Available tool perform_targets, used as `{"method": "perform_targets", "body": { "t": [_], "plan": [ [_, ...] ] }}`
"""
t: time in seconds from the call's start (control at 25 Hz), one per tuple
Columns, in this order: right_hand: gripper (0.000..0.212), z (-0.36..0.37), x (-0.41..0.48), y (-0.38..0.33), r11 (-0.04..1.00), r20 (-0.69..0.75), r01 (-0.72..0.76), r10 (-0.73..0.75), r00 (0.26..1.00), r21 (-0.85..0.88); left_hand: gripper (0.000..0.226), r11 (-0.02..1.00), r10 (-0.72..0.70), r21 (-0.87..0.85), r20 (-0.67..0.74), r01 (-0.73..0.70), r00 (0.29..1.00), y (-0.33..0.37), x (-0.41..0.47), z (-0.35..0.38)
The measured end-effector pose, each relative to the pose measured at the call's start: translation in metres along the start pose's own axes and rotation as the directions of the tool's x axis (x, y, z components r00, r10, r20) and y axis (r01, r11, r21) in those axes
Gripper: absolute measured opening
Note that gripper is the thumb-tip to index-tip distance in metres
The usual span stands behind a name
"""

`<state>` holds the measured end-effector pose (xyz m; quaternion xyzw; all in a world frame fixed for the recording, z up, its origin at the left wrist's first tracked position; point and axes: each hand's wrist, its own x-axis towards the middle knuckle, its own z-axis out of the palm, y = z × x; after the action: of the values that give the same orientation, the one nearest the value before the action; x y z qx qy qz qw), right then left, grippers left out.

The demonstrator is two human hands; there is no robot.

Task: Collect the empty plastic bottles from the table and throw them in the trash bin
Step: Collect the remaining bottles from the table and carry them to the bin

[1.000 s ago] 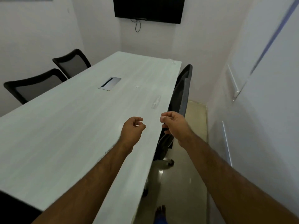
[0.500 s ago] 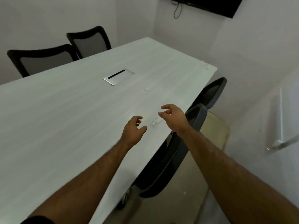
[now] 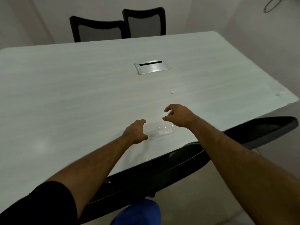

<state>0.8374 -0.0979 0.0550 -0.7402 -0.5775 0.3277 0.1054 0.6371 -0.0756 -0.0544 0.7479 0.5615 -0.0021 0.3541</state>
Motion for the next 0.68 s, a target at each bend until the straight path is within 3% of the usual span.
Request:
{"method": "perform_targets", "body": {
  "t": [0.28, 0.48, 0.6, 0.68],
  "plan": [
    [0.049, 0.006, 0.088, 0.033, 0.961, 0.321, 0.247, -0.197, 0.926, -0.121, 0.126, 0.928, -0.117, 0.363, 0.082, 0.079, 0.990, -0.006, 0.046, 0.038],
    [0.070, 0.034, 0.116, 0.057, 0.831, 0.610, 0.457, -0.190, 0.769, -0.317, 0.136, 0.905, -0.215, 0.403, 0.156, 0.137, 0.964, 0.000, 0.065, 0.042],
    [0.068, 0.047, 0.119, 0.071, 0.710, 0.602, 0.560, -0.238, 0.762, -0.427, 0.137, 0.903, -0.235, 0.401, 0.153, 0.157, 0.960, 0.002, 0.067, 0.040],
    [0.062, 0.051, 0.122, 0.077, 0.719, 0.564, 0.544, -0.255, 0.785, -0.432, 0.137, 0.893, -0.266, 0.411, 0.152, 0.184, 0.952, 0.003, 0.066, 0.040]
  ]
}}
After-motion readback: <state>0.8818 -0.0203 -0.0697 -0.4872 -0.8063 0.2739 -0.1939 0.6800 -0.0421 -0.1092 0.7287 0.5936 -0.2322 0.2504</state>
